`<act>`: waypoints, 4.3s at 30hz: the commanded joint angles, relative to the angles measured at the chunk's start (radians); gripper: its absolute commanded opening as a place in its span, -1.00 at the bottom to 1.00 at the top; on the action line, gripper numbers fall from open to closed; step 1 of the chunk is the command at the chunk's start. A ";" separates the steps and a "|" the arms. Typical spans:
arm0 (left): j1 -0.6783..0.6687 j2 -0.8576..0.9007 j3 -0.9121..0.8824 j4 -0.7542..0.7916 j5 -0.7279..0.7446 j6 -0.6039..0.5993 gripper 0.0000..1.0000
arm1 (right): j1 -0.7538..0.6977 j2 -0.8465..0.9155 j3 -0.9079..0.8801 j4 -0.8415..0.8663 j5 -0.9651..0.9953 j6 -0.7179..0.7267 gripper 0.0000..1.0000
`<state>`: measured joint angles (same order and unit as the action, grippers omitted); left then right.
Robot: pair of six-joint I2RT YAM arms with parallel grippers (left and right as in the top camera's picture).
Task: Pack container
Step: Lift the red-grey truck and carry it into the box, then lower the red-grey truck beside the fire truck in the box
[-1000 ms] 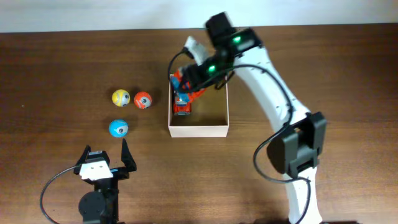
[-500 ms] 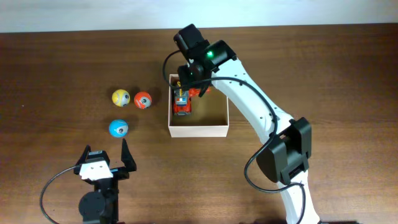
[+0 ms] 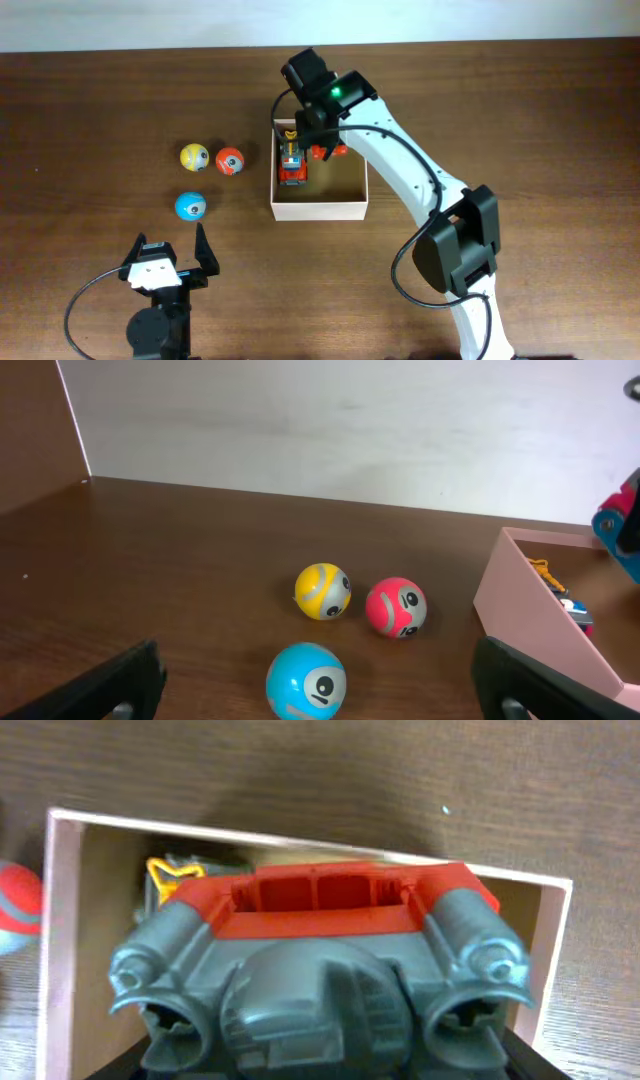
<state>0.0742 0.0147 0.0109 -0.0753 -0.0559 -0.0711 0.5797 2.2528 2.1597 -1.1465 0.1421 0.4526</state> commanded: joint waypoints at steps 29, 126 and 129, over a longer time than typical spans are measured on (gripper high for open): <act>-0.004 -0.008 -0.002 -0.005 0.008 0.013 0.99 | 0.001 0.045 -0.101 0.106 0.008 0.081 -0.03; -0.004 -0.008 -0.002 -0.005 0.008 0.013 0.99 | -0.051 0.044 -0.160 0.283 -0.040 -0.034 -0.15; -0.004 -0.008 -0.002 -0.005 0.008 0.013 0.99 | -0.051 0.044 -0.160 0.284 -0.040 -0.034 -0.24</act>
<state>0.0742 0.0147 0.0109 -0.0753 -0.0559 -0.0711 0.5316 2.2948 1.9949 -0.8627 0.0864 0.4213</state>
